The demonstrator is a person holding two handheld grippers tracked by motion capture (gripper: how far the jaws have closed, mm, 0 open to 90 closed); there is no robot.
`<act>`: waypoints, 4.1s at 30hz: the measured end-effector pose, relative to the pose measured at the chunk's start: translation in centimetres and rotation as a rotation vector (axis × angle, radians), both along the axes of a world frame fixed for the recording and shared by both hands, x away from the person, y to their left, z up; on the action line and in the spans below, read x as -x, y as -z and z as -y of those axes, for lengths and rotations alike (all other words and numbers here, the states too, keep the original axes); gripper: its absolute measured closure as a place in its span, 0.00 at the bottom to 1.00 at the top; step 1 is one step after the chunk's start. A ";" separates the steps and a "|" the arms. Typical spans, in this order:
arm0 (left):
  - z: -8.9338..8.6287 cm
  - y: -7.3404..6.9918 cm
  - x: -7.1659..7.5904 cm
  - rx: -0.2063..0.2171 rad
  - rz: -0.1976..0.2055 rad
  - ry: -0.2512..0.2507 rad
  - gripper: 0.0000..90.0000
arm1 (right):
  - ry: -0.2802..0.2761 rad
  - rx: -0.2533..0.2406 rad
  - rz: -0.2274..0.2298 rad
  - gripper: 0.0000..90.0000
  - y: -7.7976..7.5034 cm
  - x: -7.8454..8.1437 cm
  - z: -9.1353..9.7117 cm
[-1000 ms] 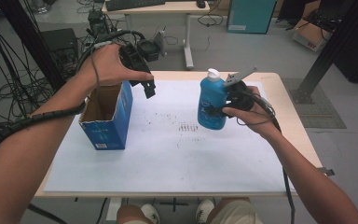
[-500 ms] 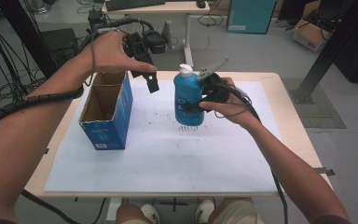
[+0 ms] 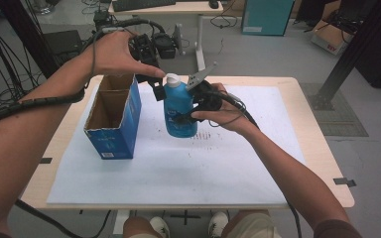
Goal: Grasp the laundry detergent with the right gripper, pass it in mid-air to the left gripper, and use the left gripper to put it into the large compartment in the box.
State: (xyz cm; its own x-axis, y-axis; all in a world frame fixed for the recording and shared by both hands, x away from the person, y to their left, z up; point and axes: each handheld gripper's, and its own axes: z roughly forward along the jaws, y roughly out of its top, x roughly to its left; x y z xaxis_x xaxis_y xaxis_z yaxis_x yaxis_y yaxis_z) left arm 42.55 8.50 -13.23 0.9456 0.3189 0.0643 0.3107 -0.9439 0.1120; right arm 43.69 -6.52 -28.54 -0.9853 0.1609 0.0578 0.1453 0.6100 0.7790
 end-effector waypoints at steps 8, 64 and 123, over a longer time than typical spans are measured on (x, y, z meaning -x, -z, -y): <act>0.4 0.4 0.2 -0.033 -0.021 0.051 0.05 | -0.073 -0.016 0.004 0.49 0.1 0.4 -1.7; 1.7 2.9 1.5 -0.007 -0.094 0.041 0.05 | -0.246 -0.060 0.133 0.49 -1.5 0.8 -2.4; 1.8 3.0 1.6 -0.027 -0.065 0.051 0.16 | -0.263 -0.066 0.172 0.48 -1.7 0.8 -2.3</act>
